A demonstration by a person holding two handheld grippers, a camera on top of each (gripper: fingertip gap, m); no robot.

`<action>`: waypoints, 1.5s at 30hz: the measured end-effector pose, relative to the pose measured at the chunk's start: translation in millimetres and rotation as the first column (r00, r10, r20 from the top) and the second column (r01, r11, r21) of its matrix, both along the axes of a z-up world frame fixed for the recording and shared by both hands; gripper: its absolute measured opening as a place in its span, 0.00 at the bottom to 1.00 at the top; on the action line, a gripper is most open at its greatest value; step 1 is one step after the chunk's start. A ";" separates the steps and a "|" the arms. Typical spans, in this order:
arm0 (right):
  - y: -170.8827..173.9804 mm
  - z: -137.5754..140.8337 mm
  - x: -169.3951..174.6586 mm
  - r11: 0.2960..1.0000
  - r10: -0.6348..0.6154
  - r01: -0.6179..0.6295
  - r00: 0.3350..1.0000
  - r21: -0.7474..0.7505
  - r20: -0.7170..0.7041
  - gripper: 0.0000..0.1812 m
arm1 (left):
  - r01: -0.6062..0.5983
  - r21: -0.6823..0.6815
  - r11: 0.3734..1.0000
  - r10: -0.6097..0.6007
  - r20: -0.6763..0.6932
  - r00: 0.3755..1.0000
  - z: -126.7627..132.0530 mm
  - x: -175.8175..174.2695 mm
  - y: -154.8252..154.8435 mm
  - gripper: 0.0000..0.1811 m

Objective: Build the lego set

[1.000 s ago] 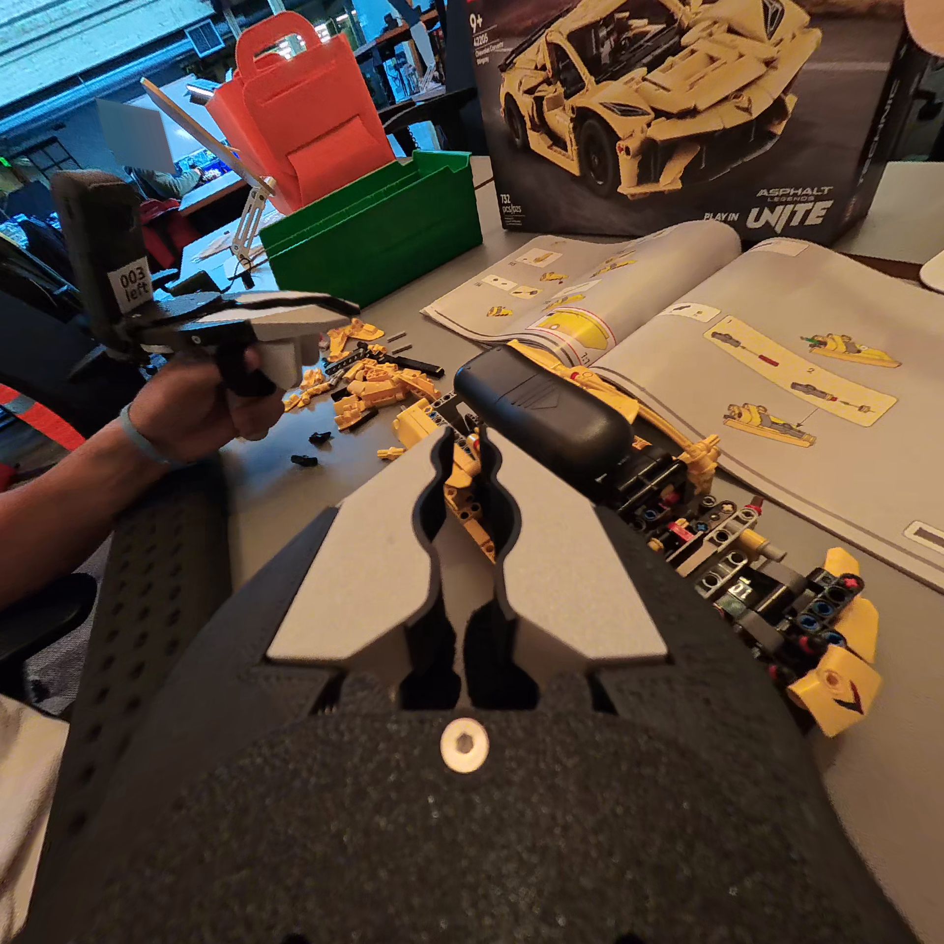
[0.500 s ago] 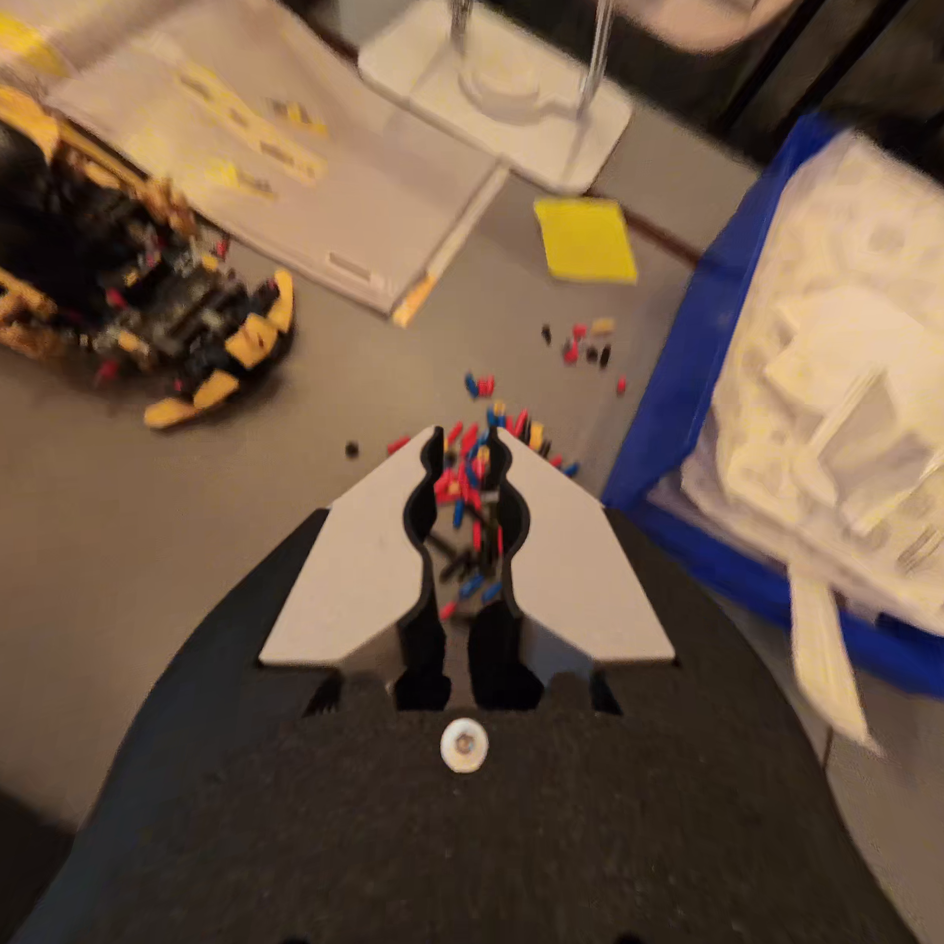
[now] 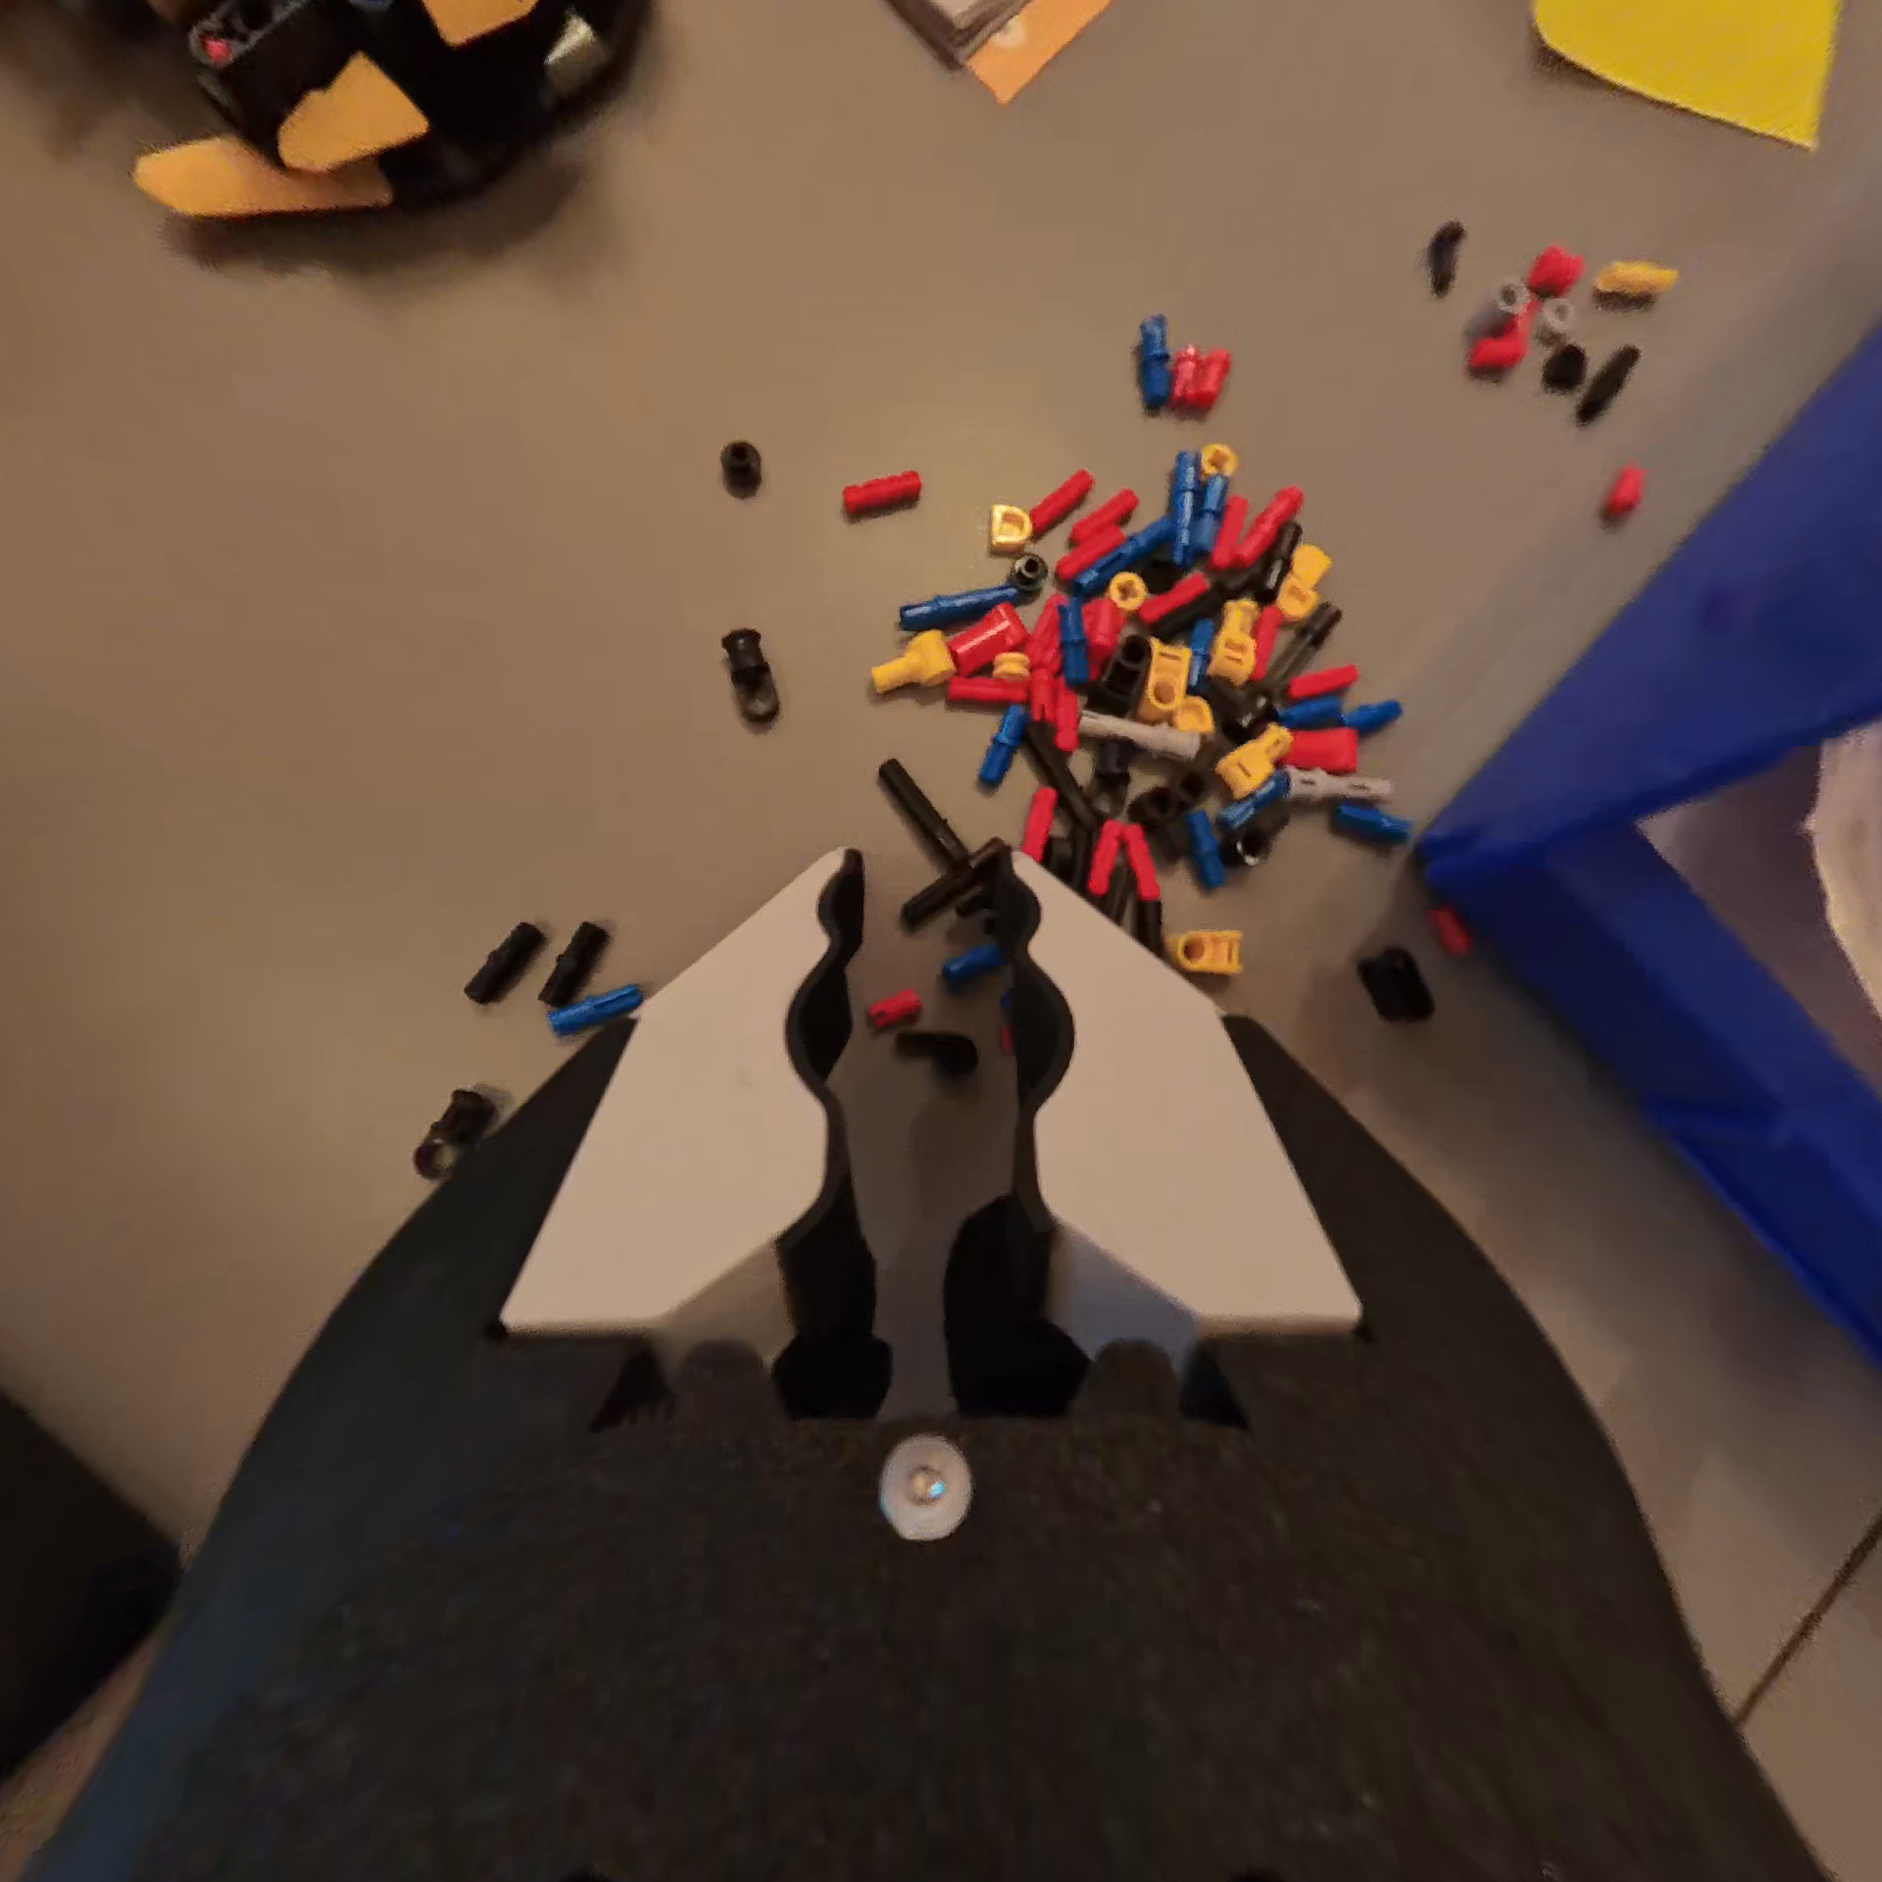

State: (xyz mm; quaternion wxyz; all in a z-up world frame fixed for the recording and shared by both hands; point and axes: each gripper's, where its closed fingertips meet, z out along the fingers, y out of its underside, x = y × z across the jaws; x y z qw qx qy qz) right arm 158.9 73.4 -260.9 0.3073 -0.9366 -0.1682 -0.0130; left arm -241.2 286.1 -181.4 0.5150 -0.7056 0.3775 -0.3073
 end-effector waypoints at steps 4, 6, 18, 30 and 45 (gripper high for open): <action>7.6 -2.2 -6.7 0.995 0.085 -0.088 0.995 -0.042 -0.056 0.10 | 0.000 0.012 1.000 0.000 -0.014 1.000 -1.4 1.2 -0.2 0.14; 8.8 -2.3 -7.4 0.992 0.107 -0.110 0.993 -0.061 -0.049 0.10 | 0.003 0.014 1.000 -0.002 -0.014 1.000 -1.2 2.0 -0.5 0.14; 7.0 -2.4 -13.6 0.981 0.195 -0.194 0.979 -0.022 0.056 0.02 | 0.020 0.024 1.000 -0.019 -0.034 0.999 -2.6 6.2 -4.7 0.14; 30.1 74.5 -154.4 0.887 0.441 -0.419 0.893 0.196 -0.089 0.01 | 0.012 0.023 1.000 -0.011 -0.038 0.999 -3.9 5.4 -3.6 0.14; 41.4 7.7 -268.4 0.777 0.616 -0.626 0.733 0.069 -0.287 0.02 | 0.019 -0.142 0.990 0.000 0.132 0.991 6.1 -6.8 3.8 0.14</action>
